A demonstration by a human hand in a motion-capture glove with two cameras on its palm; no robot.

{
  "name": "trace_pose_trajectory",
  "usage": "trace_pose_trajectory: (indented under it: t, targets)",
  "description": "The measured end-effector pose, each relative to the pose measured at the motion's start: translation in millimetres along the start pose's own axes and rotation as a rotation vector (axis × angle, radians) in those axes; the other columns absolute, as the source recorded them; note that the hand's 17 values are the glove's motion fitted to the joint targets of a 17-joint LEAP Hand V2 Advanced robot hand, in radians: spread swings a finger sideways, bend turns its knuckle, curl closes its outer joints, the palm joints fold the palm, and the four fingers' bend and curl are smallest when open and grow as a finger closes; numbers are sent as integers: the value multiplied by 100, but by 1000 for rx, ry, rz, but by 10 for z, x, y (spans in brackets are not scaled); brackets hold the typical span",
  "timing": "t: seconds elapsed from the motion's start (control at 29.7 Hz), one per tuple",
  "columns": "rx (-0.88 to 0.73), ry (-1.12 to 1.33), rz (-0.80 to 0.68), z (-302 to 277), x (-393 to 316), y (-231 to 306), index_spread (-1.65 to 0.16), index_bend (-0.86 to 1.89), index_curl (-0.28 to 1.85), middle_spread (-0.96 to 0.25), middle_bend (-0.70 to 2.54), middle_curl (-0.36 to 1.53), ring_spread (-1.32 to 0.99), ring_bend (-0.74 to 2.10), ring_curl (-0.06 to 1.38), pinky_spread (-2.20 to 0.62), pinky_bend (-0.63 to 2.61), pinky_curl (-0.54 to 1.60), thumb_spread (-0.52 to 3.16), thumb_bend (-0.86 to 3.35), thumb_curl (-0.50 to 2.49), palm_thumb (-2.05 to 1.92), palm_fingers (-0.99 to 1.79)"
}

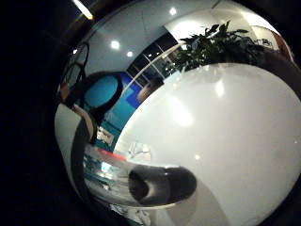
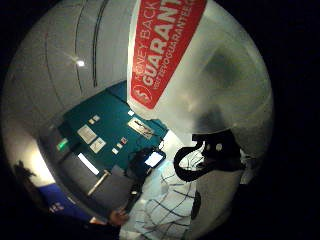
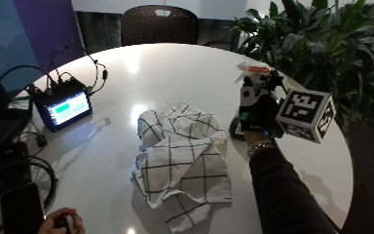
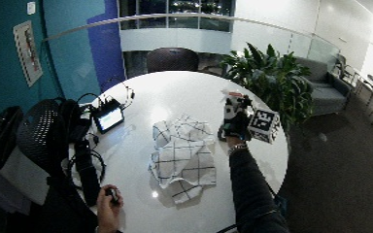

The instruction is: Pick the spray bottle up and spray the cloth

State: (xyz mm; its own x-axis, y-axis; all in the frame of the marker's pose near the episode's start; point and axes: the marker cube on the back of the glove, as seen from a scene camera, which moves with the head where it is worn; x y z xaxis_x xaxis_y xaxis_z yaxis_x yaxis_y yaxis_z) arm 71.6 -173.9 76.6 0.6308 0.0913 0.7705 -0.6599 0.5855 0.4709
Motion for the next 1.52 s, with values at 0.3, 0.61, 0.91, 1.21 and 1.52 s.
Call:
trace_pose_trajectory:
  t: [0.3, 0.61, 0.91, 1.21, 1.52]
  targets:
    - [-9, 45, -243, -14, -554, -228, -27, 15, 30, -20, 45, 50, -19, 70, 47, -26, 62, 46, 124, 3, 39, 85, 134]
    - [-96, 299, -646, -112, -1270, -501, -27, 18, 35, -21, 49, 53, -20, 73, 49, -28, 65, 47, 126, 1, 41, 86, 133]
    - [-196, 508, -880, -204, -1362, -428, -27, 17, 39, -21, 52, 55, -21, 75, 49, -29, 67, 46, 125, -1, 44, 86, 133]
    - [-285, 665, -1070, -71, -1225, -21, -27, 17, 41, -22, 53, 56, -21, 76, 49, -30, 68, 46, 124, -1, 46, 85, 132]
    - [-363, 818, -1267, 67, -993, 349, -27, 17, 43, -22, 53, 57, -21, 76, 49, -30, 68, 45, 122, -1, 47, 84, 131]
